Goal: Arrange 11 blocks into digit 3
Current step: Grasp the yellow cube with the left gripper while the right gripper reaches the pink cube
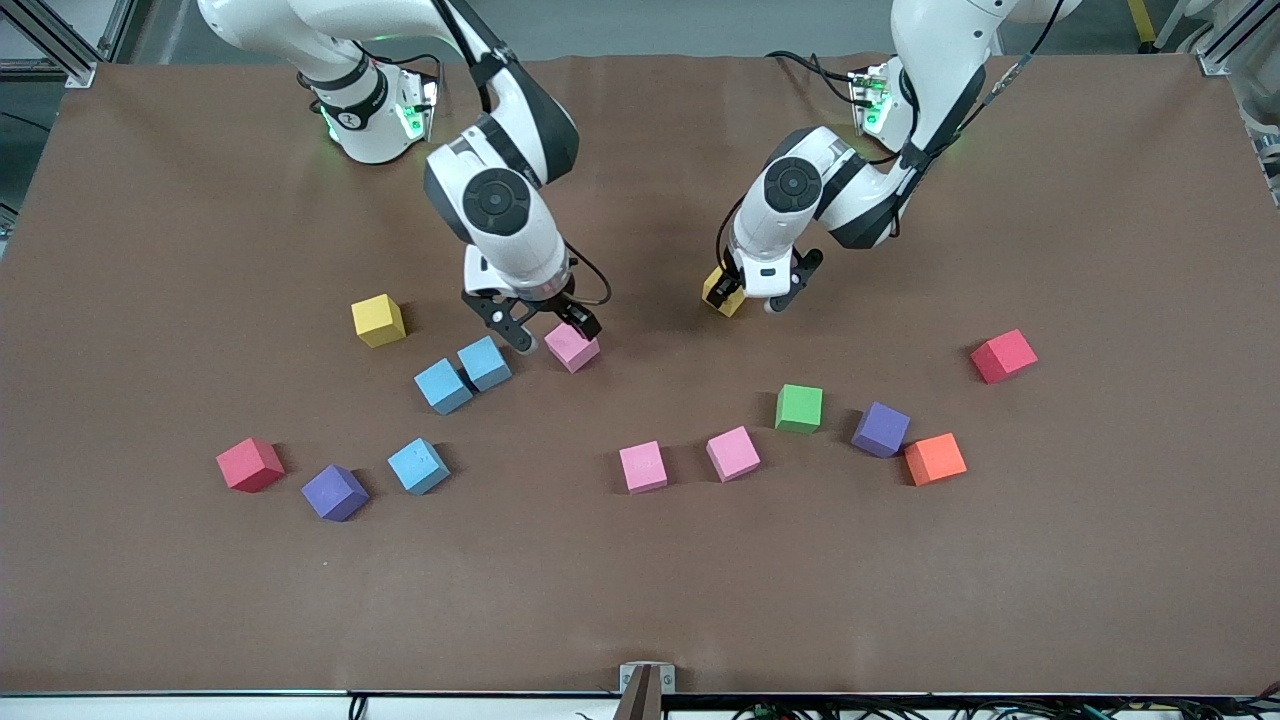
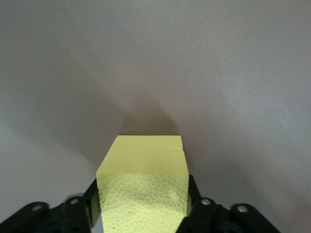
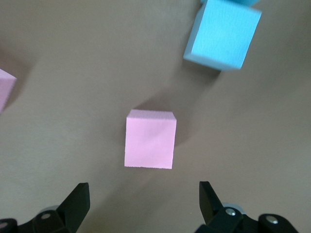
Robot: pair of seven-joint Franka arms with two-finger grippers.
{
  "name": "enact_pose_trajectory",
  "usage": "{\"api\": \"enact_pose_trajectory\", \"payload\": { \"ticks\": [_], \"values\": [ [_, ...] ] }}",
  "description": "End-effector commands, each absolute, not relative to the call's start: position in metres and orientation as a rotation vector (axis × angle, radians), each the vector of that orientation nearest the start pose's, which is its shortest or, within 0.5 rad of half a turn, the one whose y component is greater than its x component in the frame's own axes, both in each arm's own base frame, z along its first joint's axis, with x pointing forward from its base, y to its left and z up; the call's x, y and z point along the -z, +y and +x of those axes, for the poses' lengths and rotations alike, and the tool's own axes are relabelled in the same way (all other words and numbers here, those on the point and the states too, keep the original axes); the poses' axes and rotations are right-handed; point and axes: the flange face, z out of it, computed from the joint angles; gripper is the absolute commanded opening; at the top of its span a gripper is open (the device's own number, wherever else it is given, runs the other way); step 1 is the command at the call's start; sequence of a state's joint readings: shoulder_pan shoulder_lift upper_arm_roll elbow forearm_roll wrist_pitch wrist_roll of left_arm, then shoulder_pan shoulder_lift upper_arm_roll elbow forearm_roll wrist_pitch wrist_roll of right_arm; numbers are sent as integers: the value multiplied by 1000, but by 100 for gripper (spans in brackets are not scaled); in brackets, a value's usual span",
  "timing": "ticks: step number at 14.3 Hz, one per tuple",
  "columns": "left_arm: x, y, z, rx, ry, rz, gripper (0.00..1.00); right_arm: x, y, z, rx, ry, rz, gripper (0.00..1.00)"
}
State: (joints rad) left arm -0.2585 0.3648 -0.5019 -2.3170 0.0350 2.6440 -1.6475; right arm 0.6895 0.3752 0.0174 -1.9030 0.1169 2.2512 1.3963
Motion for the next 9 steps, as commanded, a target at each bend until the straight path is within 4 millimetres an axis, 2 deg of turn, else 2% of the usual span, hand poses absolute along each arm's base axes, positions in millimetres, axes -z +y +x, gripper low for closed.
{"api": "enact_pose_trajectory", "payload": {
  "ticks": [1, 3, 5, 7, 9],
  "values": [
    [-214, -394, 374, -174, -1253, -2975, 30, -286, 406, 471, -153, 1216, -2864, 99],
    [-215, -410, 373, -124, -1122, -3027, 24, -270, 406, 472, -150, 1233, -2857, 99],
    [-214, -423, 376, -113, -1036, -3046, 23, -259, 405, 471, -159, 1238, -2868, 100],
    [-215, -435, 366, -109, -774, -3040, 23, -250, 404, 471, -164, 1242, -2875, 100],
    [-220, -438, 369, -140, -603, -3012, 23, -242, 403, 471, -152, 1242, -2869, 100]
  ]
}}
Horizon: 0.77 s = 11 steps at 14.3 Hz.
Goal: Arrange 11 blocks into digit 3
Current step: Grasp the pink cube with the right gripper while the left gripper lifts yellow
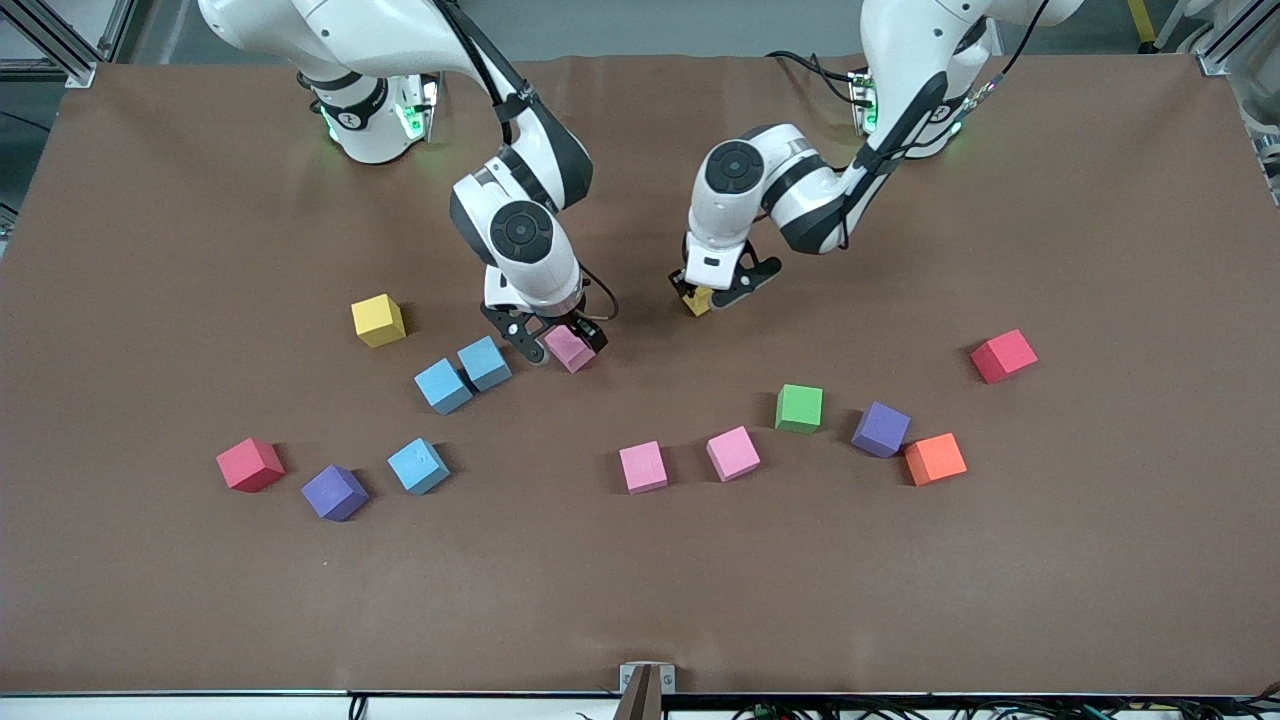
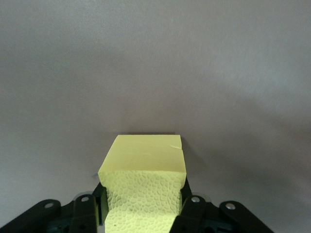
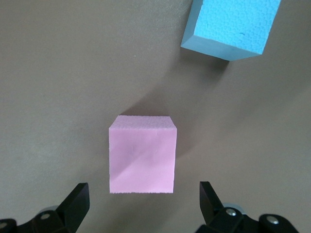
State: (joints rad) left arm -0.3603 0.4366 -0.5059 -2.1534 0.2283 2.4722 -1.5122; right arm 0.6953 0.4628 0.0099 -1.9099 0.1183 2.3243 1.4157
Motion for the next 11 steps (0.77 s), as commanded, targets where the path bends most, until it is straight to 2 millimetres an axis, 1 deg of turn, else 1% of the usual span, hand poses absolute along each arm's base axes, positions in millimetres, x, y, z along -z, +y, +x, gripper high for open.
{"api": "enact_pose_trajectory", "payload": {
  "ticks": [1, 2, 3, 4, 6, 8, 11],
  "values": [
    [-219, -441, 371, -154, -576, -3010, 23, -239, 402, 471, -142, 1240, -2861, 100],
    [-220, -447, 371, -159, -550, -3019, 23, -232, 402, 470, -143, 1243, -2863, 100],
    [-222, -456, 366, -168, -507, -3031, 23, -228, 402, 470, -146, 1245, -2867, 100],
    [-226, -459, 367, -162, -483, -3039, 23, -224, 401, 470, -147, 1246, -2872, 100],
    [-228, -464, 364, -181, -389, -3062, 23, -217, 400, 469, -153, 1248, -2884, 100],
    [-222, -461, 366, -234, -315, -3077, 23, -209, 400, 468, -155, 1250, -2890, 100],
    [-231, -473, 364, -251, -234, -3115, 23, -201, 400, 469, -148, 1249, -2887, 100]
  ]
}}
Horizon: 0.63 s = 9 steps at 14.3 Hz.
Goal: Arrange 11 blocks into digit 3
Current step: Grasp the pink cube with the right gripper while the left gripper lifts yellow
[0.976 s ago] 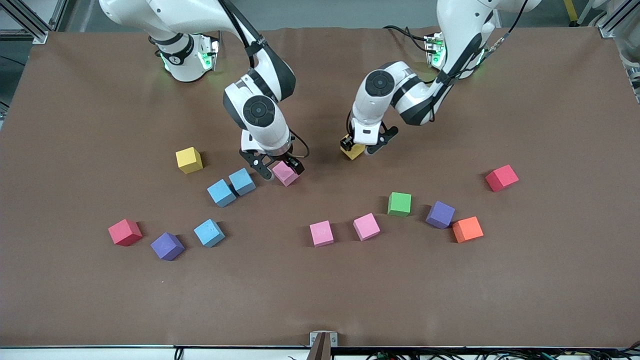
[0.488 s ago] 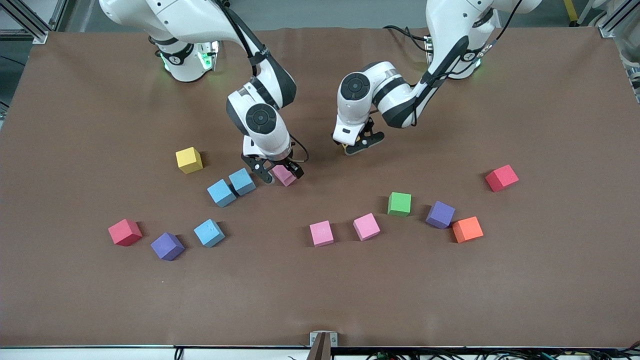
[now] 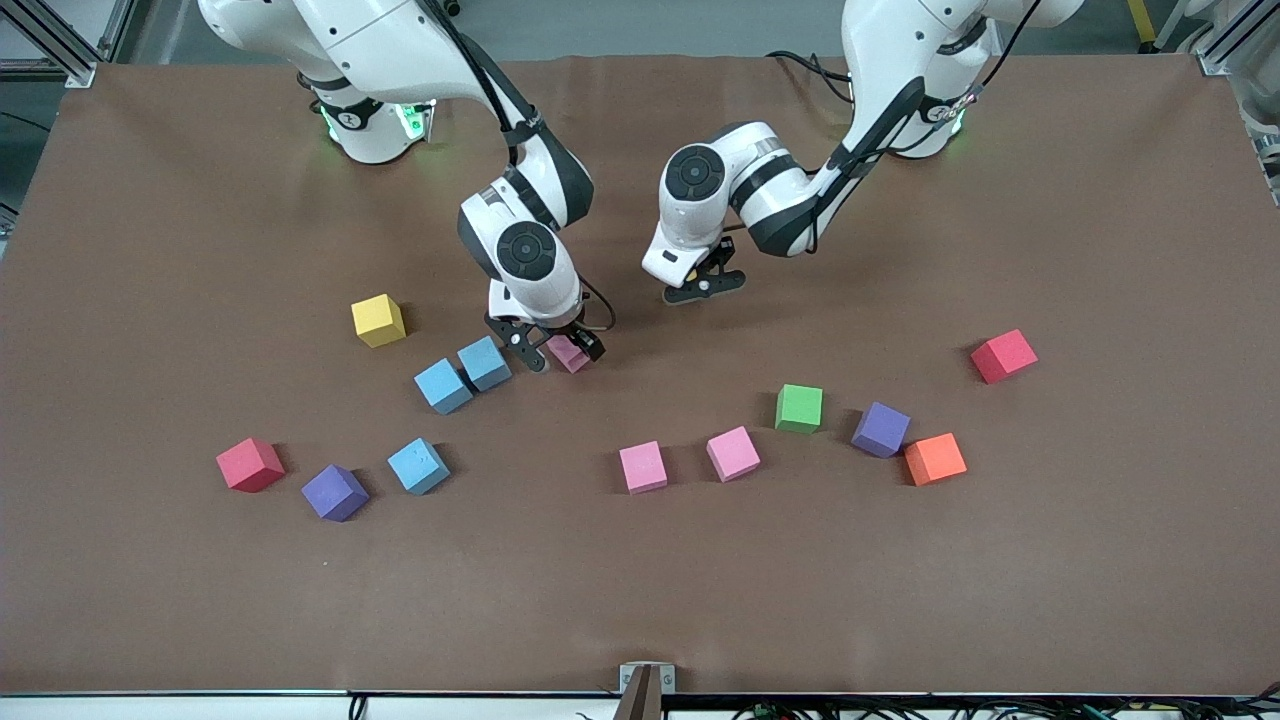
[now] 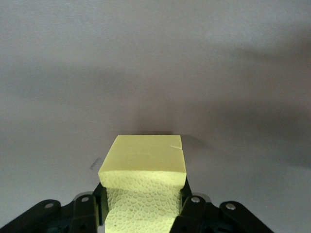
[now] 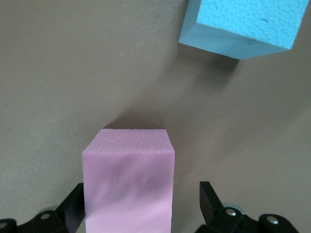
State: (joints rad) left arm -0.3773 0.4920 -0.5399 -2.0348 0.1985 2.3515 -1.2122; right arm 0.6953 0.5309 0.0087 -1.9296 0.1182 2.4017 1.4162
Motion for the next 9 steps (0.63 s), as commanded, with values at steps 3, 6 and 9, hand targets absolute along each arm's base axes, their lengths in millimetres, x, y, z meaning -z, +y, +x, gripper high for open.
{"api": "enact_pose_trajectory", "payload": {
  "ticks": [3, 6, 9],
  "values": [
    [-236, -490, 352, -270, -160, -3143, 23, -201, 398, 471, -140, 1253, -2883, 84],
    [-233, -503, 342, -296, -80, -3156, 23, -197, 398, 473, -127, 1249, -2875, 53],
    [-226, -510, 335, -300, -23, -3156, 25, -200, 386, 483, -131, 1289, -2856, 42]
  ]
}}
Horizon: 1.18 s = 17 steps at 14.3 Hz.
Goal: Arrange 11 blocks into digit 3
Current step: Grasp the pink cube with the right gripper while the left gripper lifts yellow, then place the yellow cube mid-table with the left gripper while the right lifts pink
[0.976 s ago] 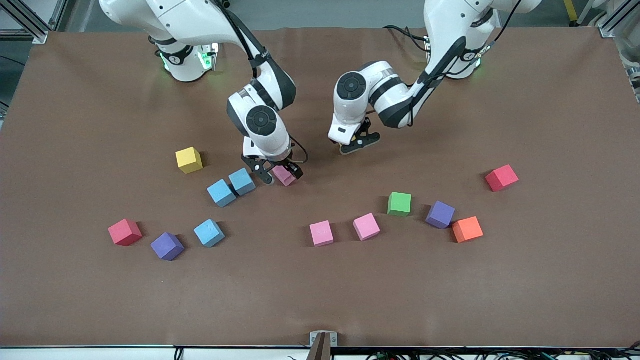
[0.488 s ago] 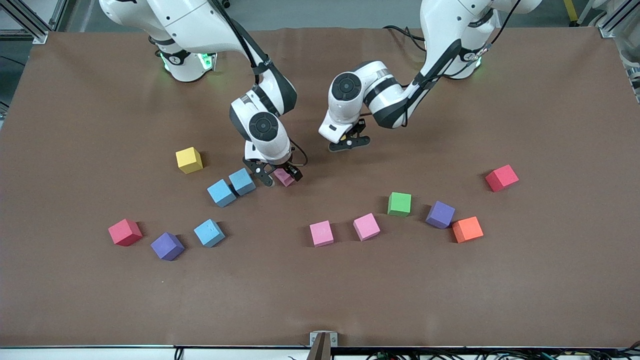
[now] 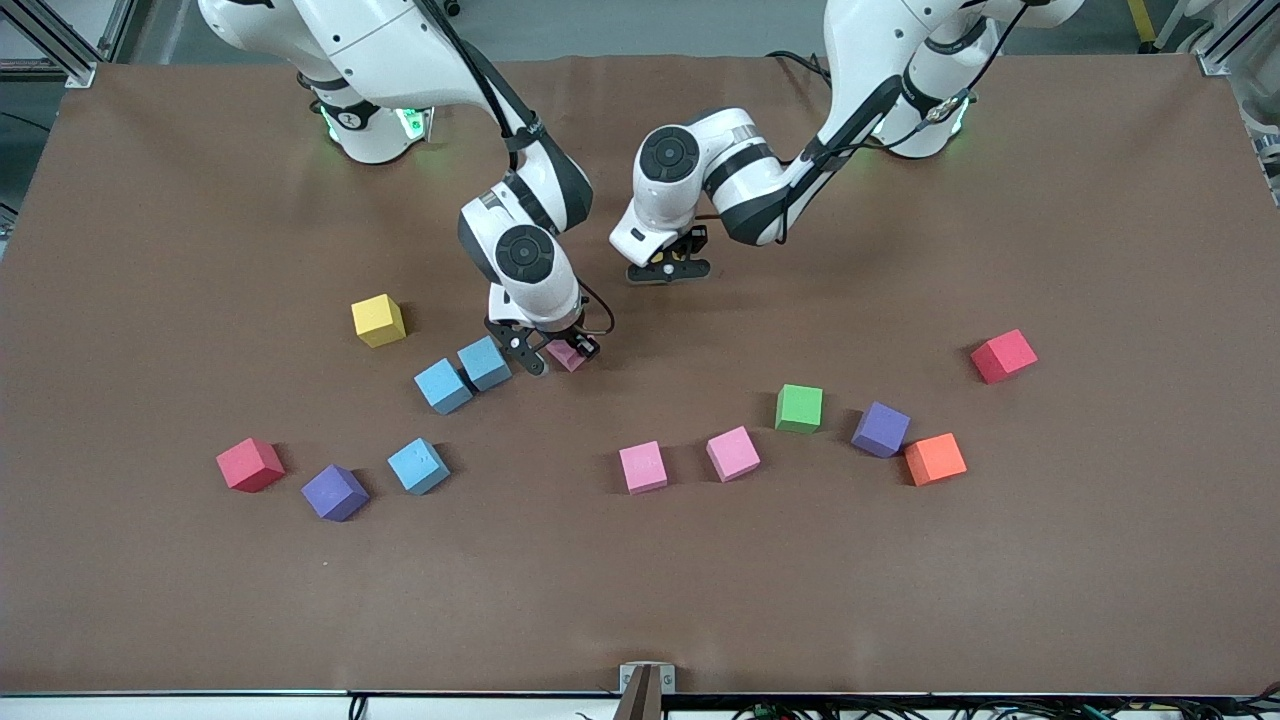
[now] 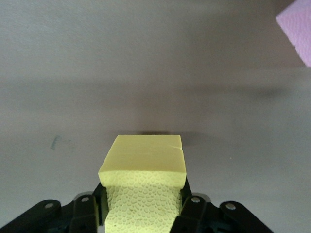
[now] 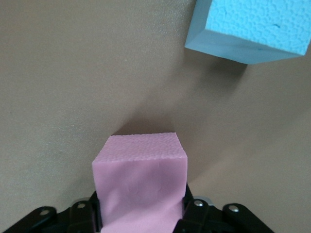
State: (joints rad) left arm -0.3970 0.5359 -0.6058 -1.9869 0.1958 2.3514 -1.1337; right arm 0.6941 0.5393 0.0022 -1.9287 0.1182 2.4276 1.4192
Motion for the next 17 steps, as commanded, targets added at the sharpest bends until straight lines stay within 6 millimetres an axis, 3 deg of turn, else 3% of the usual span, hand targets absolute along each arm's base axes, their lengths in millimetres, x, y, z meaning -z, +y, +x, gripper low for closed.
{"api": "enact_pose_trajectory", "payload": {
  "ticks": [1, 5, 10, 17],
  "values": [
    [-227, -512, 336, -297, -19, -3160, 25, -206, 376, 491, -134, 1312, -2845, 39],
    [-224, -519, 338, -277, 10, -3164, 25, -237, 354, 497, -166, 1351, -2847, 37],
    [-212, -523, 329, -234, 81, -3137, 26, -256, 318, 481, -177, 1403, -2831, 37],
    [-209, -520, 329, -232, 84, -3126, 27, -272, 312, 441, -161, 1435, -2797, 37]
  ]
}}
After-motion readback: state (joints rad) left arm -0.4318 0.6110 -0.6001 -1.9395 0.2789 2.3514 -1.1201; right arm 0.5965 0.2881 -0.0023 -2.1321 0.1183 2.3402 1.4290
